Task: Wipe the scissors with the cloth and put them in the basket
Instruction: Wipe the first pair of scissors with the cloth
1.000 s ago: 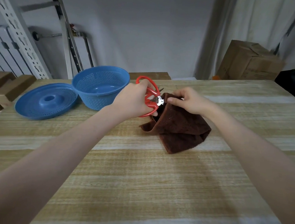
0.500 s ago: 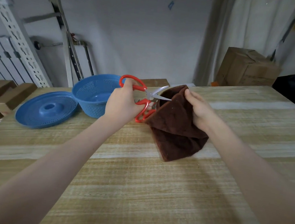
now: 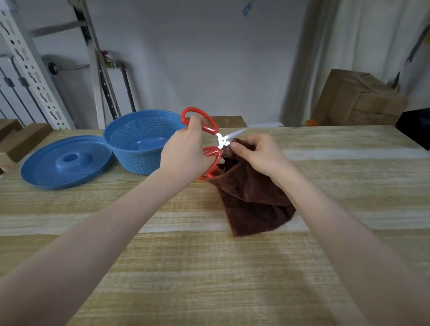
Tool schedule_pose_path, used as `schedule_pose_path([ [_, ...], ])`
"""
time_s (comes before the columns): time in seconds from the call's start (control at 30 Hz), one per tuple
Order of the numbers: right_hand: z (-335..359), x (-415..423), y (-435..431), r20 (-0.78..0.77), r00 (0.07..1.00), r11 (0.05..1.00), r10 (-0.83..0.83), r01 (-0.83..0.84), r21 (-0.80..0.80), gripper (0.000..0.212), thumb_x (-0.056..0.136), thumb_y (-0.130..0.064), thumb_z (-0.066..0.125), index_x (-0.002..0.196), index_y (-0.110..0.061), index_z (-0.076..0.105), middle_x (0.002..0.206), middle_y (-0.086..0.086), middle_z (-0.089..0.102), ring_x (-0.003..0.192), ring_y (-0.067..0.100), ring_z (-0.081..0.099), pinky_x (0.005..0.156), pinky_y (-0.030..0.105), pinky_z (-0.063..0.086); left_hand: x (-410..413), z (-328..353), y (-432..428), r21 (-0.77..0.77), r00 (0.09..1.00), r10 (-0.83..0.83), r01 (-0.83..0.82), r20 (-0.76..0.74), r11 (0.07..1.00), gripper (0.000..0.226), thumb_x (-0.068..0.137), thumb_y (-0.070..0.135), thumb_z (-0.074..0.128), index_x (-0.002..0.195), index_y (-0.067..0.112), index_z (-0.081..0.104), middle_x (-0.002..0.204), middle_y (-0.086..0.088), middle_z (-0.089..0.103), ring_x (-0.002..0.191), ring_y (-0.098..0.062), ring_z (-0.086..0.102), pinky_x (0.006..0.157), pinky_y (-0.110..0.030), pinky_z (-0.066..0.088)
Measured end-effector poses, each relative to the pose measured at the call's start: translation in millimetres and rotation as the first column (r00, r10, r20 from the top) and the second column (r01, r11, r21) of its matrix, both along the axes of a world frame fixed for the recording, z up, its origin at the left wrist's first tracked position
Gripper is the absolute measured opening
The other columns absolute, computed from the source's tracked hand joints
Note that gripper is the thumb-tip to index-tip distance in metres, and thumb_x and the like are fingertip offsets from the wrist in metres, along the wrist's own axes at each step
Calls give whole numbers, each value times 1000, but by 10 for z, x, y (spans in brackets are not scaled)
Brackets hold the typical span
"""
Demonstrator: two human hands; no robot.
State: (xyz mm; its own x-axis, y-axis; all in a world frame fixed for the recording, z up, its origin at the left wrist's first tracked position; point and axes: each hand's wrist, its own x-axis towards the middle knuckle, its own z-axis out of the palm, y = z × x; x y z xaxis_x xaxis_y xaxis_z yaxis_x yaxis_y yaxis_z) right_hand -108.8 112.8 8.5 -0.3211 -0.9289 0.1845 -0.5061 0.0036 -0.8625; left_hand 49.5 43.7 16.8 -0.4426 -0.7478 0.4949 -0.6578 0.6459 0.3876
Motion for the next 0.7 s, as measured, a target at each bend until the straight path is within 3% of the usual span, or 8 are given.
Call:
schedule_pose_path([
  [0.1,-33,58,-55,52,998,999,-33,32,26,21,93,-28,64,89,-10,75,91,10,75,89,24,69,85,39,51,-26,-30,5,-1,1000,-26,26,-14,1000,63,73,40,78,118,12,43,91,-7,65,83,-28,61,65,-40,51],
  [0.2,-47,55,-66,144,989,998,-26,18,55,15,92,-25,65,84,-16,74,92,6,75,90,20,69,91,38,51,-13,-45,-3,7,1000,-26,26,-14,1000,62,74,40,77,118,13,44,88,-5,65,81,-26,62,63,-38,51],
  [0.3,-33,-7,-39,100,995,996,5,-14,92,12,93,-24,65,86,-19,73,92,2,74,92,19,68,93,36,50,29,-30,-9,44,1000,-2,1,29,999,70,69,48,79,120,14,44,85,0,64,77,-23,61,61,-31,44],
  [0.37,-42,-72,-11,60,998,992,6,-13,126,14,93,-25,65,91,-15,75,91,3,74,93,21,68,90,36,51,57,-22,-14,78,999,4,-8,42,997,75,68,50,79,122,14,43,83,3,62,77,-22,61,61,-30,42],
  [0.47,-83,-203,78,69,995,986,-76,64,156,18,94,-27,63,98,-14,74,85,-3,71,82,12,65,76,25,47,122,-8,-50,114,998,33,-40,57,993,78,68,49,80,124,10,42,72,3,54,78,-26,61,62,-34,44],
  [0.53,-103,-278,118,100,978,982,-182,175,76,22,96,-28,60,99,-11,74,87,-1,71,83,11,63,74,23,45,158,5,-80,126,996,44,-53,75,991,86,64,52,83,125,9,40,74,2,55,78,-27,61,64,-37,49],
  [0.6,-76,-293,128,114,957,955,-267,279,-102,29,98,-28,56,90,-7,73,81,4,69,77,12,59,70,26,44,151,9,-72,110,994,40,-51,104,993,87,65,52,82,125,8,38,78,-1,55,80,-28,61,64,-36,47],
  [0.7,-23,-220,105,-11,906,850,-423,393,-352,34,98,-32,52,82,-8,71,79,10,67,82,15,57,72,32,41,71,-7,-40,109,992,30,-44,126,993,85,66,51,82,123,7,36,89,-5,59,89,-32,61,68,-35,45],
])
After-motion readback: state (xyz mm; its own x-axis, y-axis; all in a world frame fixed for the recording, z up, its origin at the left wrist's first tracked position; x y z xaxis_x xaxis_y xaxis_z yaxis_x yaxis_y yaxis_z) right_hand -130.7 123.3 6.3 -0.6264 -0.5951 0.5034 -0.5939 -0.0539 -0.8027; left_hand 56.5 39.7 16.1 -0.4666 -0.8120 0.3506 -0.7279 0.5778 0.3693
